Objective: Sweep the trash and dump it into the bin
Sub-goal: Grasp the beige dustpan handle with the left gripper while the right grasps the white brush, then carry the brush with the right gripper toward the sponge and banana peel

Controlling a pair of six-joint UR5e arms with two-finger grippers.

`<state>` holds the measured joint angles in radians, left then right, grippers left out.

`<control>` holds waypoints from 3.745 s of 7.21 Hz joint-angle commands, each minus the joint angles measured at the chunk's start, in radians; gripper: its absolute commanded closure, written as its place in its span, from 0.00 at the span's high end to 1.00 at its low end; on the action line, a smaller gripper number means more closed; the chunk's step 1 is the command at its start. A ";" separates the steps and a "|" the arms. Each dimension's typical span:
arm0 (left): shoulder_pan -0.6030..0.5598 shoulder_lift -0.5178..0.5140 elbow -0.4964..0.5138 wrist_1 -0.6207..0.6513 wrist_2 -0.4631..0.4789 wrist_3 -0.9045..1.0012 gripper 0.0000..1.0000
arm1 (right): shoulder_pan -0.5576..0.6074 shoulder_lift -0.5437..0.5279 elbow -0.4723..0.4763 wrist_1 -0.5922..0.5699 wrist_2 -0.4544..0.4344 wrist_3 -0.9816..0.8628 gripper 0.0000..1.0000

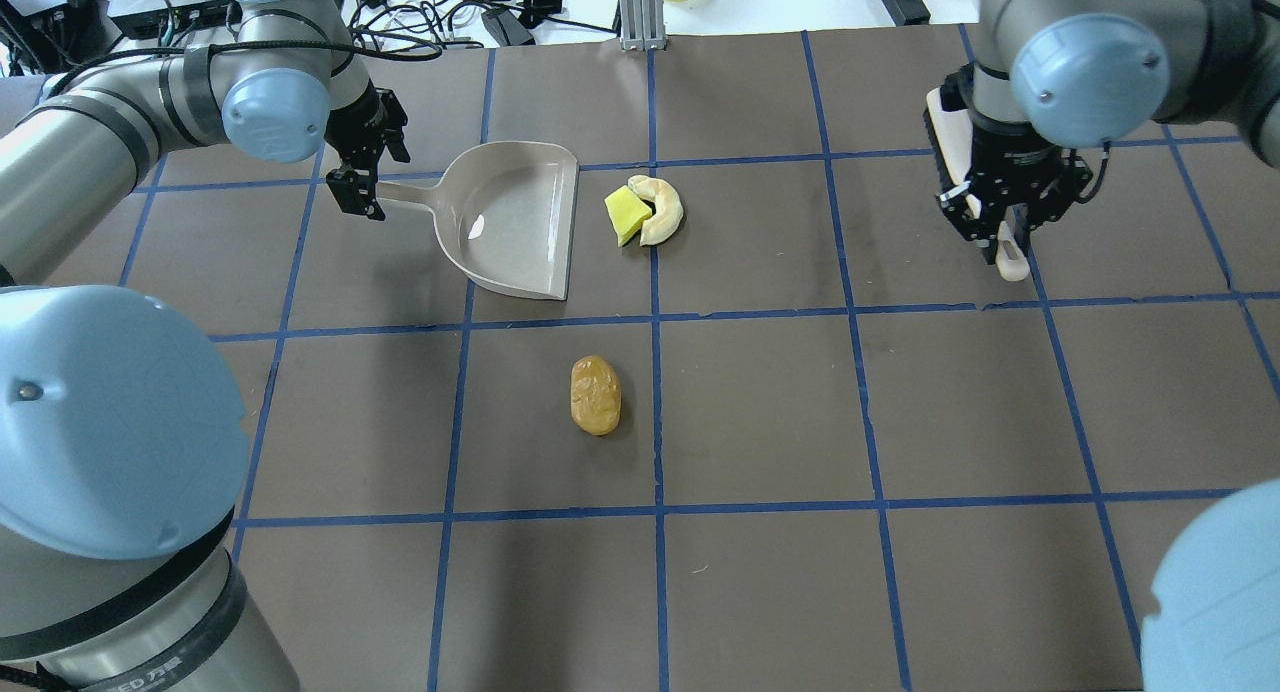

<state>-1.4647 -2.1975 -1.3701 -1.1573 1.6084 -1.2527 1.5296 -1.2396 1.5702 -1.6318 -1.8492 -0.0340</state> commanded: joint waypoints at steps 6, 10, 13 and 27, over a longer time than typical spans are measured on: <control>-0.003 -0.028 0.037 -0.010 -0.013 -0.010 0.00 | 0.279 0.146 -0.070 -0.011 0.097 0.349 0.08; -0.008 -0.031 0.043 -0.027 0.007 -0.161 0.00 | 0.284 0.154 -0.068 -0.013 0.097 0.349 0.08; -0.012 -0.037 0.042 -0.027 0.034 -0.172 0.00 | 0.284 0.154 -0.070 -0.020 0.097 0.345 0.08; -0.032 -0.068 0.126 -0.159 0.076 -0.178 0.00 | 0.391 0.276 -0.220 -0.013 0.231 0.465 0.08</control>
<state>-1.4971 -2.2650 -1.2451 -1.3163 1.6844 -1.4312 1.9202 -0.9647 1.3484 -1.6445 -1.6248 0.4241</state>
